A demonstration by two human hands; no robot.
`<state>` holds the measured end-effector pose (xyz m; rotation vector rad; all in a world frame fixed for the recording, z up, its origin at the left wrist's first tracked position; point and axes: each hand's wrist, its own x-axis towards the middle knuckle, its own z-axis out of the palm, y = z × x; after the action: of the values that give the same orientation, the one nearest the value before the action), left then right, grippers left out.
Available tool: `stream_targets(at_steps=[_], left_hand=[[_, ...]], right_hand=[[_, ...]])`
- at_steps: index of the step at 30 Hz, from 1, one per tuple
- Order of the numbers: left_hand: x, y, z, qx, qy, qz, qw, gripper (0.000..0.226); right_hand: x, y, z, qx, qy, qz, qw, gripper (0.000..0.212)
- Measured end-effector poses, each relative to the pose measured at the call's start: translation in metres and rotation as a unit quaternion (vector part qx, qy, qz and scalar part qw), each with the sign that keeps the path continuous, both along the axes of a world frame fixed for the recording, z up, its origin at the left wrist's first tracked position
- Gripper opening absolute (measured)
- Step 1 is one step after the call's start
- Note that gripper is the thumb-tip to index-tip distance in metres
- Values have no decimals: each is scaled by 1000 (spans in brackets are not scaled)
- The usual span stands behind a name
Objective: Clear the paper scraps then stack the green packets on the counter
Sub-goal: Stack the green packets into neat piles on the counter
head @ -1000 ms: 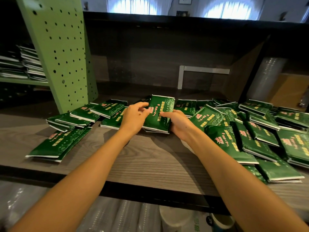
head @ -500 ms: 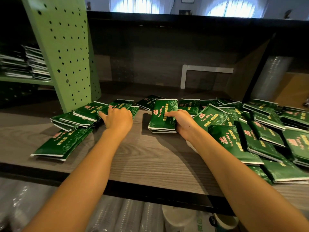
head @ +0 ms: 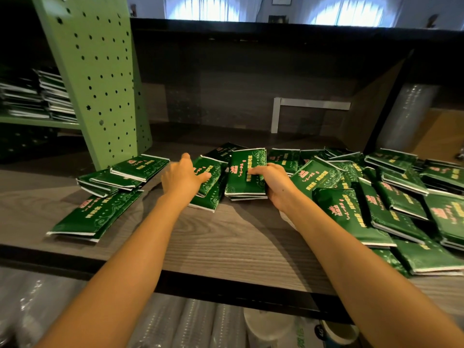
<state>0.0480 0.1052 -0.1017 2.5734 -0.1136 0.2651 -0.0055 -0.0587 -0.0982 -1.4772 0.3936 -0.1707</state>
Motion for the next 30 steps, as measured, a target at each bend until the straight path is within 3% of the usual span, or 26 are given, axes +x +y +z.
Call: stream_targets(at_steps=[4, 7, 10, 15, 20, 26, 30], left_hand=[[-3, -1, 4, -99, -29, 22, 994, 57], [-3, 0, 9, -165, -71, 43, 983, 44], [0, 1, 12, -294, -98, 39, 950, 42], [-5, -10, 13, -459, -48, -76, 884, 47], [-13, -24, 6, -415, -40, -121, 901, 51], [-20, -32, -2, -333, -60, -141, 930, 61], [-24, -34, -2, -305, -72, -150, 938, 66]], right_hand=[[2, -2, -2, -9, -3, -11, 1000, 51], [0, -2, 0, -16, 7, -19, 1000, 38], [-2, -6, 0, -14, -2, -19, 1000, 21], [3, -5, -1, -14, -21, -41, 999, 34], [3, 2, 2, -2, -29, -44, 999, 22], [-3, 7, 4, -19, -32, 3, 999, 65], [-5, 9, 4, -40, -49, -14, 998, 45]])
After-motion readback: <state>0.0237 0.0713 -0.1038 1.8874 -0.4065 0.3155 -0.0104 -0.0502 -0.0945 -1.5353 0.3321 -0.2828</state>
